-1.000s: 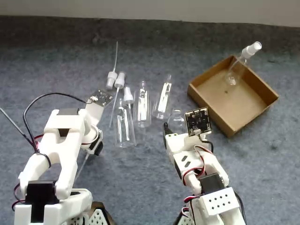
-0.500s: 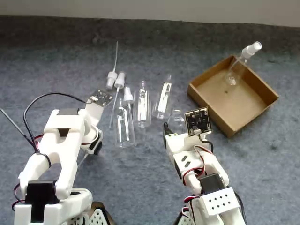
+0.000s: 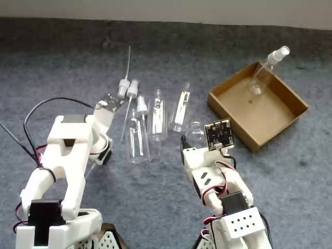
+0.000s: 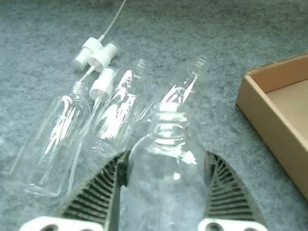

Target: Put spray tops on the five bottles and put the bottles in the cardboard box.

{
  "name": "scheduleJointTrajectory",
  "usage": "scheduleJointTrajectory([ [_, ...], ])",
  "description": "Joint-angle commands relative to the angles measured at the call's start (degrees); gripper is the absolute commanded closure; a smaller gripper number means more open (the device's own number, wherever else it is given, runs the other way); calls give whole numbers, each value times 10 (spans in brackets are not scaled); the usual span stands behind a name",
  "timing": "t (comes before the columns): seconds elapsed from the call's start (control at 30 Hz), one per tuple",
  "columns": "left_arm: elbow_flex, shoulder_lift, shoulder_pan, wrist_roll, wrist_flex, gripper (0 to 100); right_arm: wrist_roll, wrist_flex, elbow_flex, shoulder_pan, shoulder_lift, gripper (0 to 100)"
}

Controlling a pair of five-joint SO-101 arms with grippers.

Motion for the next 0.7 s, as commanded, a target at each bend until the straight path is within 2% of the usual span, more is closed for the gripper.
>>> scheduleJointTrajectory([
  [0.0,-137,-8,15,-4,122,995,-4,-21,-7,-3,-12,866],
  [0.17,-277,-8,15,-4,241,995,-4,-24,-7,-44,-12,866],
  [0.33,-382,-8,34,-4,313,995,-4,-79,8,-73,-11,866],
  [0.6,-509,-8,159,2,324,995,-4,-140,34,-75,-11,866],
  [0.67,-541,-8,182,47,325,995,-4,-140,34,-75,-11,866],
])
